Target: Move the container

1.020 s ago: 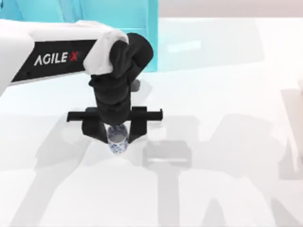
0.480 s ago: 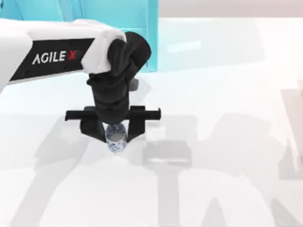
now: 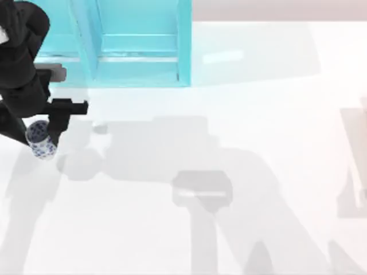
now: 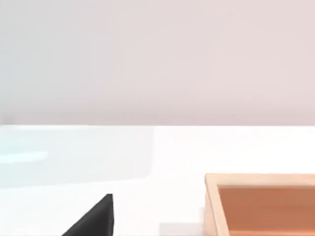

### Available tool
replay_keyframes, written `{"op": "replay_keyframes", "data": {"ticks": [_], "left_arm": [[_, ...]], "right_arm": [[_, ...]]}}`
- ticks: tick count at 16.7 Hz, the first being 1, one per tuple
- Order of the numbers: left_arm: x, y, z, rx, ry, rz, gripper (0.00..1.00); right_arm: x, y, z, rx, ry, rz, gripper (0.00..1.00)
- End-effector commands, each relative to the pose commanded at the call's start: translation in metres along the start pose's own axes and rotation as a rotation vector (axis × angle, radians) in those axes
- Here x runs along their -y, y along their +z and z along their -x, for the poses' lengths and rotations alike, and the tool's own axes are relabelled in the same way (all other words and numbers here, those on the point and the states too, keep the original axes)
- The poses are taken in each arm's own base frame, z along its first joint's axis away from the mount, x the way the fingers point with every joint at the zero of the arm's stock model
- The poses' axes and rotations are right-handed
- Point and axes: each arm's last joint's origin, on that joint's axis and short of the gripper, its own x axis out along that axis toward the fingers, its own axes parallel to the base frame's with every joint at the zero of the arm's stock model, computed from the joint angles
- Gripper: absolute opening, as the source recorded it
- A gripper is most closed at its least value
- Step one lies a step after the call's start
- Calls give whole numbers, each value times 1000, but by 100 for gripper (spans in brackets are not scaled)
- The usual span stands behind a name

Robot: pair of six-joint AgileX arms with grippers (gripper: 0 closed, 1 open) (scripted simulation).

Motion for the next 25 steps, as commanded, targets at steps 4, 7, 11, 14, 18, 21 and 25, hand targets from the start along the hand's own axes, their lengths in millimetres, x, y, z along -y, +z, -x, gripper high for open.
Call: {"op": "replay_keyframes", "data": {"ticks": [4,7,11,14,18,21,25], "left_arm": [[-104,-19,20,-5,-6,0,0],[-144,-37,34,17,-7,-1,0],[-151,-41,39,26,-6,-1,0],[-151,-40,36,24,-4,-5,0],[-152,-38,7,30,-3,1,0],[-152,-39,-20,32,-3,0,0],[-151,-40,-26,26,-6,-1,0]], "right_arm": [[0,0,0,0,0,0,100],[0,0,0,0,0,0,100],[0,0,0,0,0,0,100],[0,0,0,0,0,0,100],[0,0,0,0,0,0,100],[0,0,0,0,0,0,100],[0,0,0,0,0,0,100]]}}
